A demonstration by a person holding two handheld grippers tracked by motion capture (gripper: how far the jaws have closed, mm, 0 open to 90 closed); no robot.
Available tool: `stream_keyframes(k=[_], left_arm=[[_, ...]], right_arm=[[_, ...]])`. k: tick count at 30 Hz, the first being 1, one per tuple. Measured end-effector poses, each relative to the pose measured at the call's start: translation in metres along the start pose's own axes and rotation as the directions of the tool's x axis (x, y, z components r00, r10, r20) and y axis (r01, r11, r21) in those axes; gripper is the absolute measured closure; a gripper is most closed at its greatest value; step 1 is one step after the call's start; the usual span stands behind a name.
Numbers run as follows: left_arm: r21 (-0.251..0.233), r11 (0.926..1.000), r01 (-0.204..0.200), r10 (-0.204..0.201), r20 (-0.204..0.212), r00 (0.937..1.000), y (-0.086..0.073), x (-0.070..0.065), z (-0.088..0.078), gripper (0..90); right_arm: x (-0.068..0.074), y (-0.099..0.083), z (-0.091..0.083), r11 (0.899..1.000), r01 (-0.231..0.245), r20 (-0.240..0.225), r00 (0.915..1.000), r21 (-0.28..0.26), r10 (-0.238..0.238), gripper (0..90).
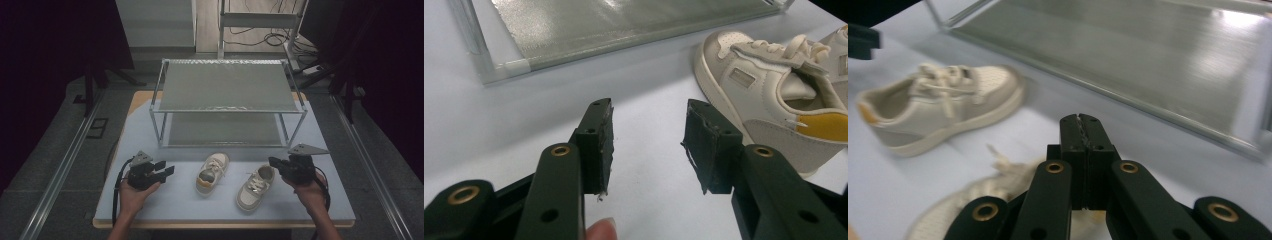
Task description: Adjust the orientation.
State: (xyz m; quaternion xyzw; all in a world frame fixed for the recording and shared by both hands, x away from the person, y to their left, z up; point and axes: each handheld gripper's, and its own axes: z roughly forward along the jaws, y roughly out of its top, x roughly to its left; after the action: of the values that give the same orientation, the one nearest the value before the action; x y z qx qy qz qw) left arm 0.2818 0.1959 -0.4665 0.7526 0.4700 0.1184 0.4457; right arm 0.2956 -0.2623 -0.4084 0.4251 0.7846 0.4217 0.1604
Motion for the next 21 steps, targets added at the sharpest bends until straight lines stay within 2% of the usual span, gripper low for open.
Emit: stream_keyframes(k=[2, 4, 9, 11, 13, 16, 18, 19, 21], left_arm=[[0.007, 1.0000, -0.006, 0.006, 0.001, 1.0000, -0.001, 0.000, 0.001, 54.7], [0.011, 0.9999, -0.006, 0.006, 0.003, 1.0000, -0.002, 0.000, 0.002, 54.7], [0.012, 0.9999, -0.002, 0.002, 0.001, 1.0000, -0.002, 0.001, 0.004, 54.7], [0.016, 0.9999, -0.004, 0.004, 0.000, 1.0000, -0.002, 0.001, 0.005, 54.7], [0.019, 0.9998, -0.005, 0.005, -0.002, 1.0000, -0.002, 0.001, 0.005, 54.7], [0.017, 0.9998, -0.007, 0.007, -0.002, 1.0000, -0.002, 0.001, 0.005, 54.7], [0.017, 0.9998, -0.007, 0.007, -0.002, 1.0000, -0.002, 0.001, 0.005, 54.7], [0.017, 0.9999, -0.004, 0.004, -0.001, 1.0000, -0.002, 0.001, 0.005, 54.7], [0.021, 0.9998, -0.004, 0.004, -0.004, 1.0000, -0.003, 0.002, 0.005, 54.7]], right_arm=[[-0.011, -0.007, -0.004, 1.000, -0.028, 0.011, 0.9995, -0.005, 0.028, 89.2], [-0.014, -0.011, -0.005, 0.999, -0.034, 0.015, 0.9993, -0.008, 0.034, 89.2], [-0.023, -0.013, -0.001, 1.000, -0.018, 0.027, 0.9995, 0.009, 0.018, 89.2], [-0.031, -0.009, 0.008, 0.999, -0.017, 0.022, 0.9996, 0.033, 0.016, 89.2], [-0.033, -0.006, 0.012, 0.999, -0.014, 0.017, 0.9998, 0.038, 0.013, 89.2], [-0.039, 0.000, 0.034, 0.998, -0.001, -0.034, 0.9994, 0.065, 0.003, 89.3], [-0.040, 0.001, 0.040, 0.997, 0.000, -0.044, 0.9990, 0.078, 0.004, 89.2], [-0.038, 0.000, 0.050, 0.995, 0.012, -0.065, 0.9979, 0.097, -0.006, 89.3], [-0.036, -0.001, 0.058, 0.993, 0.030, -0.078, 0.9967, 0.113, -0.021, 89.3]])
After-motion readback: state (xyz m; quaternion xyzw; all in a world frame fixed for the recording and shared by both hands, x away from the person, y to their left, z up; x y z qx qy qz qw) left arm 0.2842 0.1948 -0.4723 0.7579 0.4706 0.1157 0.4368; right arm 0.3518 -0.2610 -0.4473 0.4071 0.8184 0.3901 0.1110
